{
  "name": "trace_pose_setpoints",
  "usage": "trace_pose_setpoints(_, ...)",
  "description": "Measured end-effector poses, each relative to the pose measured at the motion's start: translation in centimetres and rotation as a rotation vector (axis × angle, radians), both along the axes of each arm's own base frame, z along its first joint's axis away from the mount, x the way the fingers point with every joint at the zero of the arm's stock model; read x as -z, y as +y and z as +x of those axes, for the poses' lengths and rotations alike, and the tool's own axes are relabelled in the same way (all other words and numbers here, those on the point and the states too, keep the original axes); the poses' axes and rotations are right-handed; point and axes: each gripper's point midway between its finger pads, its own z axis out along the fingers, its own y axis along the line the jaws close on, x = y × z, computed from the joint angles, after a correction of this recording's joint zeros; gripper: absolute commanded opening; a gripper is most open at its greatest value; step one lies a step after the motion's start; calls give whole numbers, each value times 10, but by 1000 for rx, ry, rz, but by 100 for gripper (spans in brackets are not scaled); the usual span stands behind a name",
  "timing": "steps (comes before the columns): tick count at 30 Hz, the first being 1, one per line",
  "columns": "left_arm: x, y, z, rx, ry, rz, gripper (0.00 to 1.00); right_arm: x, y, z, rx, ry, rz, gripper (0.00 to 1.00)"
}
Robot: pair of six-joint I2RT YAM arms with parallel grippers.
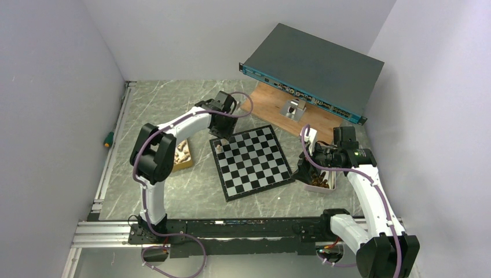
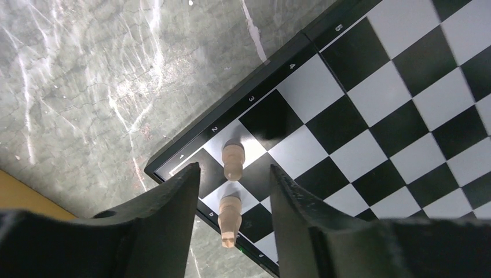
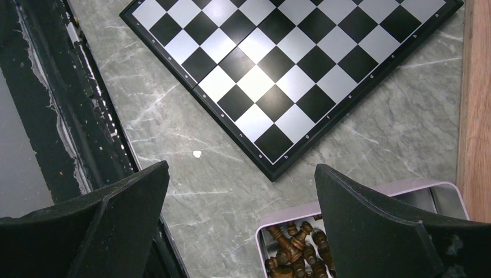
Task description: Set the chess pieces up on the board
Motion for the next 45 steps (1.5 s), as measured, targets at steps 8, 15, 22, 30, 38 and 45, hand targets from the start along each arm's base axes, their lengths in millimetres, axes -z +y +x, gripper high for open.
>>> trace_pose_setpoints(8, -62, 8, -14, 5, -169, -102, 85, 1, 0, 0, 0, 3, 0, 100)
trace_pose_setpoints(15, -127, 49, -38, -53, -367, -236, 89, 3, 0, 1, -2, 16, 0, 100)
trace_pose_setpoints(22, -114, 136, -39, -265, -364, -284, 79, 5, 1, 1, -9, 24, -2, 100)
trace_pose_setpoints(30, -85, 179, -36, -342, -285, -175, 62, 6, 4, -1, -27, 30, -4, 100)
trace_pose_setpoints(38, -59, 196, -41, -323, -185, -42, 38, 7, 4, -1, -27, 33, -4, 100)
trace_pose_setpoints(45, -38, 199, -35, -276, -123, 7, 32, 7, 4, -1, -27, 32, -4, 100)
